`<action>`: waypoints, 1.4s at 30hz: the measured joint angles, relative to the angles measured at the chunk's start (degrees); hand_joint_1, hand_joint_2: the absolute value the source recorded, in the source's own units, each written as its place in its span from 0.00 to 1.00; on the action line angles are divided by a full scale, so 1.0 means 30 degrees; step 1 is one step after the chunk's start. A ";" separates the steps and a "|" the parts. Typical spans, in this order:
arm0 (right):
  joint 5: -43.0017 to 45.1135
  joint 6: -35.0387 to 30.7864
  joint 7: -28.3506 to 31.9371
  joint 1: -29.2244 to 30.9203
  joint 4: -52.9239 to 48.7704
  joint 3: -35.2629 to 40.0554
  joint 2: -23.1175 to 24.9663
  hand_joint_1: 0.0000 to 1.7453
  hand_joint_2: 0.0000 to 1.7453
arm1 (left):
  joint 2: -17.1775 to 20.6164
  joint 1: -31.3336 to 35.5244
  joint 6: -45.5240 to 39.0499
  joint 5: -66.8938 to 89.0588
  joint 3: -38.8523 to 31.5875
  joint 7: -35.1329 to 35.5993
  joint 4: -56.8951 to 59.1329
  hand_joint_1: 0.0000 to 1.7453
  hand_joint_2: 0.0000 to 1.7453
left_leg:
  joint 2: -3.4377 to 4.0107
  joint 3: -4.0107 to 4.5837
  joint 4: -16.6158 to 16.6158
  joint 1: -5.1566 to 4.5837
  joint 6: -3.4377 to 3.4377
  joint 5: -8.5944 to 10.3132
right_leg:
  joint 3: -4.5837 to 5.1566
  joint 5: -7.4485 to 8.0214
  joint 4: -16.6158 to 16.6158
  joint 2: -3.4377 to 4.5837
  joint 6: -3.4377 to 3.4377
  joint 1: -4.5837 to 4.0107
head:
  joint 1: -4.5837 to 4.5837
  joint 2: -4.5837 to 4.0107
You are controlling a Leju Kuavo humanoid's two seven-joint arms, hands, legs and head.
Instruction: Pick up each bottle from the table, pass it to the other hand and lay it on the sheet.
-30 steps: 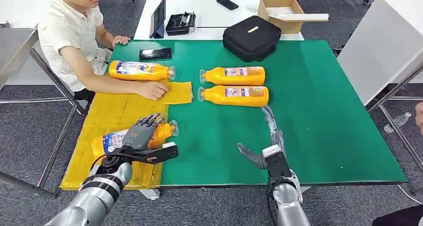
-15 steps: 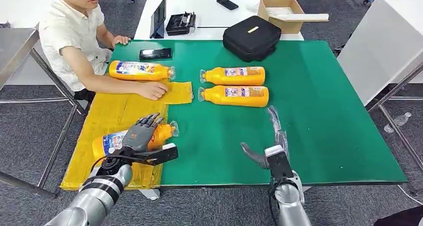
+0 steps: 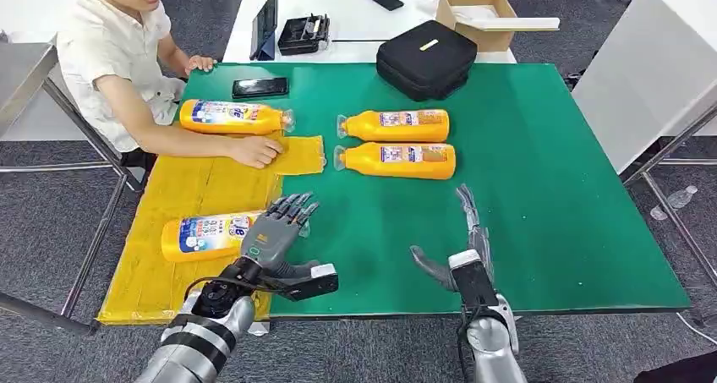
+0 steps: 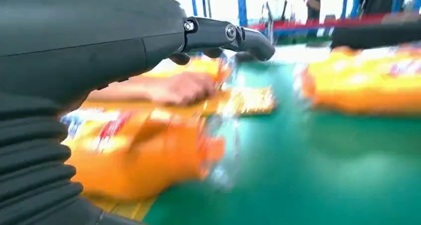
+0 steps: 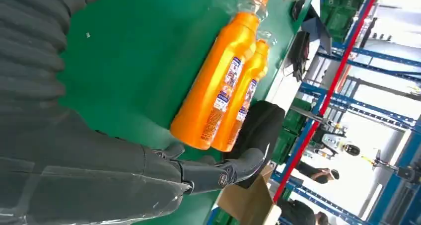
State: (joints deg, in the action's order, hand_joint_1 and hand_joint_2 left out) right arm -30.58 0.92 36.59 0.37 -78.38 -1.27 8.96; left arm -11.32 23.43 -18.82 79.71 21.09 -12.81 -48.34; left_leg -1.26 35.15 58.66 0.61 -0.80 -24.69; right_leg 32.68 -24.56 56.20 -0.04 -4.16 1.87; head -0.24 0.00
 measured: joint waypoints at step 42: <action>-0.4249 -0.2835 -0.1195 -0.2580 -0.6209 -0.0853 0.1384 0.00 1.00 | -0.1581 -0.6224 0.1822 -1.3385 0.0839 -0.2784 -1.4386 0.00 1.00 | 0.0011 0.0108 -0.0006 0.0005 0.0008 -0.0007 | 0.0114 -0.0001 -0.0006 -0.0001 0.0004 -0.0002 | 0.0007 0.0000</action>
State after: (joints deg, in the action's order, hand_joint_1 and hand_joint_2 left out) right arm -43.32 -7.59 33.01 -7.37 -97.00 -3.83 13.11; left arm -16.07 4.76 -13.35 39.56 23.61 -21.16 -91.49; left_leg -1.23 35.47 58.64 0.62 -0.77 -24.71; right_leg 33.02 -24.56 56.18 -0.04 -4.15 1.86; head -0.22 0.00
